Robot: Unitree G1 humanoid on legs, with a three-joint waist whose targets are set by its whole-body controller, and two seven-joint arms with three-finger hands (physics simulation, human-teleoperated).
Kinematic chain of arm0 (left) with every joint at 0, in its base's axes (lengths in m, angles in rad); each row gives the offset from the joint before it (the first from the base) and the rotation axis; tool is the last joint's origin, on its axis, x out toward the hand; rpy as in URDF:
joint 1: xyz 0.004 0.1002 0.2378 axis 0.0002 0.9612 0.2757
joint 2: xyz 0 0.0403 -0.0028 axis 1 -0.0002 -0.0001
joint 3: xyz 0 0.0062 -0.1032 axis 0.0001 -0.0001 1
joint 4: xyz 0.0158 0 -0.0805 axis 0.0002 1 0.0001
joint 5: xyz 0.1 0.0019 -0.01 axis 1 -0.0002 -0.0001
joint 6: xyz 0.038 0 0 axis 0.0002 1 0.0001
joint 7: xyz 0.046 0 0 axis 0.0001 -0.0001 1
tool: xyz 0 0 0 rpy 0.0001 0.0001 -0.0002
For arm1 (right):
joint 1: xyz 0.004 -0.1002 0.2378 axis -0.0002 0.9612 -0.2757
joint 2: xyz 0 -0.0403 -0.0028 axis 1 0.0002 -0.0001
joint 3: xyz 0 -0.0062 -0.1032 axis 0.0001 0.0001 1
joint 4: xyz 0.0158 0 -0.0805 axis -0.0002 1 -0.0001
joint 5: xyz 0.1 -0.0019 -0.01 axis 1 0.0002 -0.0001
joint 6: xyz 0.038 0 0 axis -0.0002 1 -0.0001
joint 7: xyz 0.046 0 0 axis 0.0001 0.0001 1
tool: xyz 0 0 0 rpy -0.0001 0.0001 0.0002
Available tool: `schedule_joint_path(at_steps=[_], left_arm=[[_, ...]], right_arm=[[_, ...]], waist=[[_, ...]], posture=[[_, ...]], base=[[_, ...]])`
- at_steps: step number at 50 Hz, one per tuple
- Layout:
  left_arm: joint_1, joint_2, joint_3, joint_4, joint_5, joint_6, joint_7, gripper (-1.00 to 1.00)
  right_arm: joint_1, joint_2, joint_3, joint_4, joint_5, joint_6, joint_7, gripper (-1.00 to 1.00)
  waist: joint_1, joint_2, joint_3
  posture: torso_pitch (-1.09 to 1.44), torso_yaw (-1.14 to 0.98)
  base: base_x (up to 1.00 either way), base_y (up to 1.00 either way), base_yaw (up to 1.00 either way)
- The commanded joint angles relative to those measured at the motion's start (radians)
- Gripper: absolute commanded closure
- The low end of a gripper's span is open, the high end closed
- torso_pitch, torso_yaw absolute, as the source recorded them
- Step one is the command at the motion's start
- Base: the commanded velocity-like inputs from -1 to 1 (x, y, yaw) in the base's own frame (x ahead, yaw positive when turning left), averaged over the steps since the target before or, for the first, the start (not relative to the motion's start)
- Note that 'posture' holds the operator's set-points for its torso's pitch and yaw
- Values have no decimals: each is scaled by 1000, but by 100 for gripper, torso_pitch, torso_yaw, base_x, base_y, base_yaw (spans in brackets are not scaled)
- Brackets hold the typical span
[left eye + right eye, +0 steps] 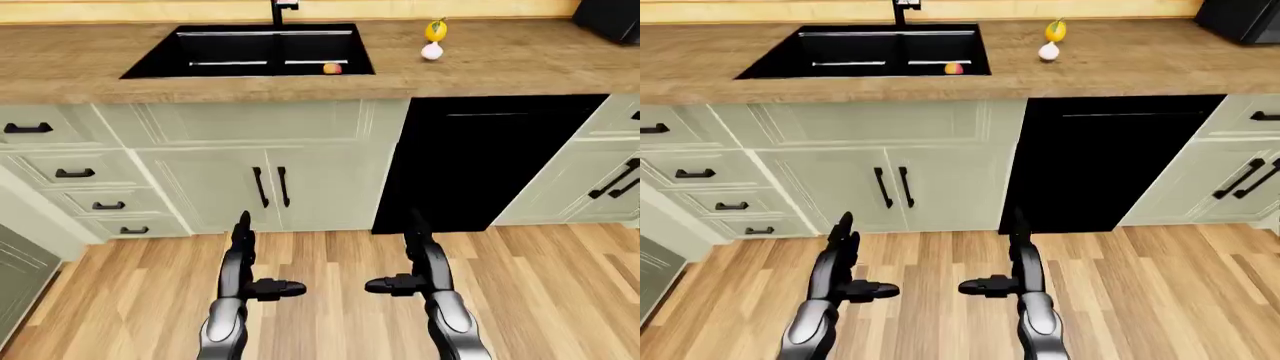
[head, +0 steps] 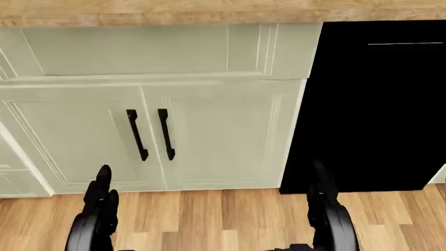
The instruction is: Turn the sink spout to the right.
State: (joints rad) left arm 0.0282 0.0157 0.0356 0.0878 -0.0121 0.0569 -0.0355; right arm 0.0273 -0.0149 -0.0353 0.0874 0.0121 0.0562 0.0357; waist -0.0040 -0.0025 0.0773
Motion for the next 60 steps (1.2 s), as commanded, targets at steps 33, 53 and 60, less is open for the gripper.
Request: schedule_joint_path(at_steps=[33,53,60], left_arm=[[26,-4,-9,-230,13,1,2,-100],[26,-4,-7,-240,9,9,4,-100],[26,-4,-8,-236,10,6,3,-100]], right_arm=[[30,1,9,-211,-36,-41,1,-100],[40,1,-1,-226,-16,-43,7,-100],[38,0,0,-221,-22,-44,3,-100]], waist=[[-10,-52,-46],[18,-2,-50],[22,-27,-63]], posture=[[0,0],[0,0],[0,0]], base=[[0,24,0],[0,15,0],[0,0,0]])
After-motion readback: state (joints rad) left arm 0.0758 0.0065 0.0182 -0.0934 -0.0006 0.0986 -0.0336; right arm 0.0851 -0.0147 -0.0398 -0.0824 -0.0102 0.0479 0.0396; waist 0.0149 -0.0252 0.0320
